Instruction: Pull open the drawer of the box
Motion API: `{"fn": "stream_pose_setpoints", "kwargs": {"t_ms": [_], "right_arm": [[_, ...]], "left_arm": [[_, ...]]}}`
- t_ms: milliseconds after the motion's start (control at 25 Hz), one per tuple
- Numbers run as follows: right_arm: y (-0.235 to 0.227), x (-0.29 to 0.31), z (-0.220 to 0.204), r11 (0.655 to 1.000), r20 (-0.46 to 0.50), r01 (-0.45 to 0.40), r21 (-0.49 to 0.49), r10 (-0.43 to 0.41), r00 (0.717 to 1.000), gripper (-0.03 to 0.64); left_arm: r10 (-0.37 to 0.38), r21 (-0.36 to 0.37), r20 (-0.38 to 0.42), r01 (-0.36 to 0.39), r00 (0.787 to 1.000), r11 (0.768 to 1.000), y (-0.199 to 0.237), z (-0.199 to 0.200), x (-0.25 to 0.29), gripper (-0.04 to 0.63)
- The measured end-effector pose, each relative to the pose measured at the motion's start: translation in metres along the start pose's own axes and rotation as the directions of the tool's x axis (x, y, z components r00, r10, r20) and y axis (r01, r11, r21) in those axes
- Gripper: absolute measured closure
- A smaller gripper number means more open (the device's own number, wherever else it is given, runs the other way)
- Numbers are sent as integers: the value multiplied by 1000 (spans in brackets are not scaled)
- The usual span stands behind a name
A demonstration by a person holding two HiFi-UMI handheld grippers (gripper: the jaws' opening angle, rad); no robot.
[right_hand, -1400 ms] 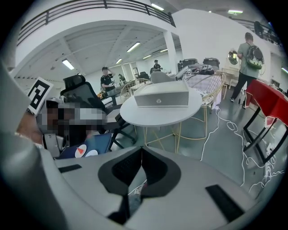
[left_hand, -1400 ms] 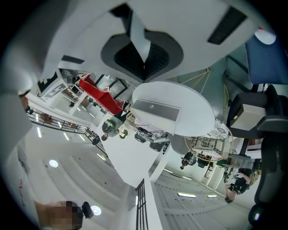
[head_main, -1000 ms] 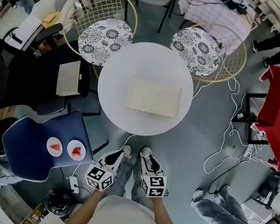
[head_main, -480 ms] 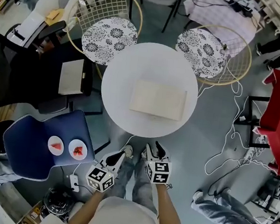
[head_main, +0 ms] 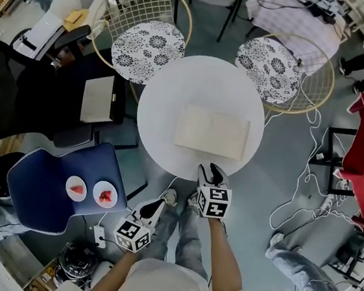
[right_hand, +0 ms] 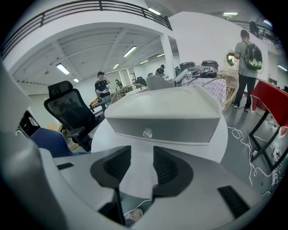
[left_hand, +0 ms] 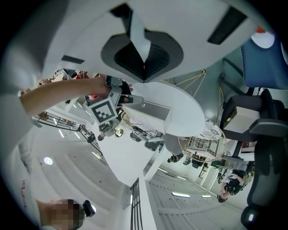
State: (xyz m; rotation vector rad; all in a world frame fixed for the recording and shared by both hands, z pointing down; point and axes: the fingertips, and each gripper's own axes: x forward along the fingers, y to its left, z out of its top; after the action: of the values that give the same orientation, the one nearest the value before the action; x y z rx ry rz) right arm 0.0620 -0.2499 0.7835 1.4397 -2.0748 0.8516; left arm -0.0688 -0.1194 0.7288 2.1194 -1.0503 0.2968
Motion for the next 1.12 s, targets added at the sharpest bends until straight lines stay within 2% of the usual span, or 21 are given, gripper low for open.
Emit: {"fn": "stream_pose_setpoints", "kwargs": {"t_ms": [320,600,1120], "right_arm": [[-7,18,22,1000,19,12,12,-12,1000,465],[-9,23,25,999,19,42,12,-43,999,531],[-6,21,25,999,18,42,9,-42,999,538]], "left_arm": [[29,-19,4,-29,1000,999,11,0,-4,583],[29,-23,0,-29,1000,999,12,-1,-6,583],[23,-29,2,-23,1000,999,12,0,-5,583]]}}
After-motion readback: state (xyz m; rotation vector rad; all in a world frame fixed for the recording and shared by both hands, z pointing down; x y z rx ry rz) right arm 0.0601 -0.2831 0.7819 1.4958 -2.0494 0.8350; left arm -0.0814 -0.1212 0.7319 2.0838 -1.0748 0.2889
